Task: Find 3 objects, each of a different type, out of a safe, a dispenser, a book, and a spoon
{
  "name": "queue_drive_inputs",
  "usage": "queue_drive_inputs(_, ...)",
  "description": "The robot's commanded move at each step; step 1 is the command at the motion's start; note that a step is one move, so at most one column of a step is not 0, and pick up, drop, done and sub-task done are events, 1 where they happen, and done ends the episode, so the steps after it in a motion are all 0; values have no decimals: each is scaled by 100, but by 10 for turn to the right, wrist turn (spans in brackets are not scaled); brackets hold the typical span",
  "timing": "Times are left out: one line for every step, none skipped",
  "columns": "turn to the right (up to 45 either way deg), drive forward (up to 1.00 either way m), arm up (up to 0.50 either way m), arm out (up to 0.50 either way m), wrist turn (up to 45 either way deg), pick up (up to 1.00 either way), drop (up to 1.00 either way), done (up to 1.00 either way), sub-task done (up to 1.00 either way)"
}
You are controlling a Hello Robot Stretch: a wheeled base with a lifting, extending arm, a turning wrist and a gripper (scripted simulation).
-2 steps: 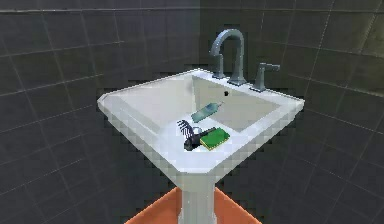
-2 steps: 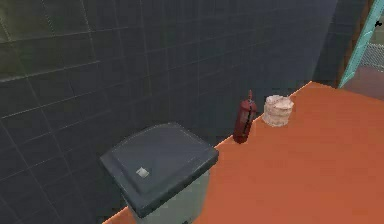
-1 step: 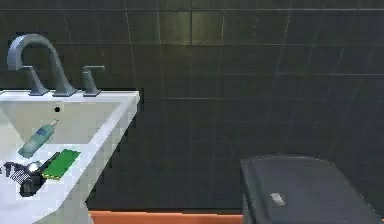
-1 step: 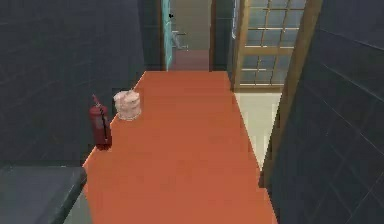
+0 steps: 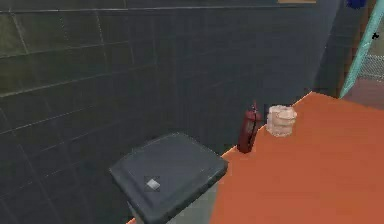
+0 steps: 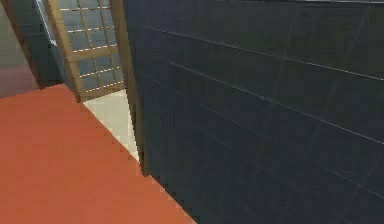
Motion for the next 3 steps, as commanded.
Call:
queue_drive_inputs(450,0,0,0,0,0,0,0,0)
queue_drive_inputs(90,0,0,0,0,0,0,0,0)
queue_drive_inputs(0,100,0,0,0,0,0,0,0)
